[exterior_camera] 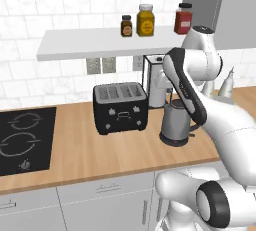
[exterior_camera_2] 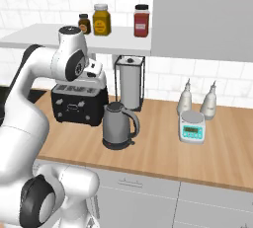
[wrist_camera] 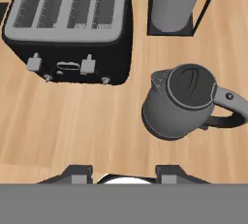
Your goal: Navigate to the sink.
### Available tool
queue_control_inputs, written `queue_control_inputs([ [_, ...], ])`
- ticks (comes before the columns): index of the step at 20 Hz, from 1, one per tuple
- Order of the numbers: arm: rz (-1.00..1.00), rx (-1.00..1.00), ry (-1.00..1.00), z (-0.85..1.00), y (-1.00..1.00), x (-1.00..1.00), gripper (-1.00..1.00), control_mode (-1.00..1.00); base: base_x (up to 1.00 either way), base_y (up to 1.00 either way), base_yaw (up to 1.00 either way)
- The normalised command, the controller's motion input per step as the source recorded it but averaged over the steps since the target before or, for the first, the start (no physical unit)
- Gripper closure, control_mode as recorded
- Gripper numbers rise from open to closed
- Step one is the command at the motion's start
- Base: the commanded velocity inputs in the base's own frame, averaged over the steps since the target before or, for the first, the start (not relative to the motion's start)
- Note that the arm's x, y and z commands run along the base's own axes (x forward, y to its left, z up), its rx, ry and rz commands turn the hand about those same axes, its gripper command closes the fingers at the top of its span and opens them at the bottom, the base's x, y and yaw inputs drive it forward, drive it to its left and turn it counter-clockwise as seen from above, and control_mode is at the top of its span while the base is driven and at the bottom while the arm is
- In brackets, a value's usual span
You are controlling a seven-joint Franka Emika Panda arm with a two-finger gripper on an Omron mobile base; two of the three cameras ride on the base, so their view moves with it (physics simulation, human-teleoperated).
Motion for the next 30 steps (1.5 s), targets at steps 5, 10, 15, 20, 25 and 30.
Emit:
queue_control_inputs([
  [5, 0.0, 0.0, 0.0, 0.0, 0.0, -0.74, -1.0, -1.0, 0.0, 0.0, 0.0],
  [10, 0.0, 0.0, -0.03, 0.0, 0.0, -1.0, -1.0, -1.0, 0.0, 0.0, 0.0],
  [15, 0.0, 0.0, -0.02, 0.0, 0.0, -0.98, -1.0, -1.0, 0.0, 0.0, 0.0],
  [20, 0.0, 0.0, 0.01, 0.05, 0.0, -0.42, -1.0, -1.0, 0.0, 0.0, 0.0],
  [25, 0.0, 0.0, 0.01, 0.05, 0.0, 0.0, -1.0, 1.0, -0.07, 0.0, 0.0],
  [30, 0.0, 0.0, 0.0, 0.0, 0.0, 0.0, -1.0, 1.0, -1.0, 0.56, 0.06],
])
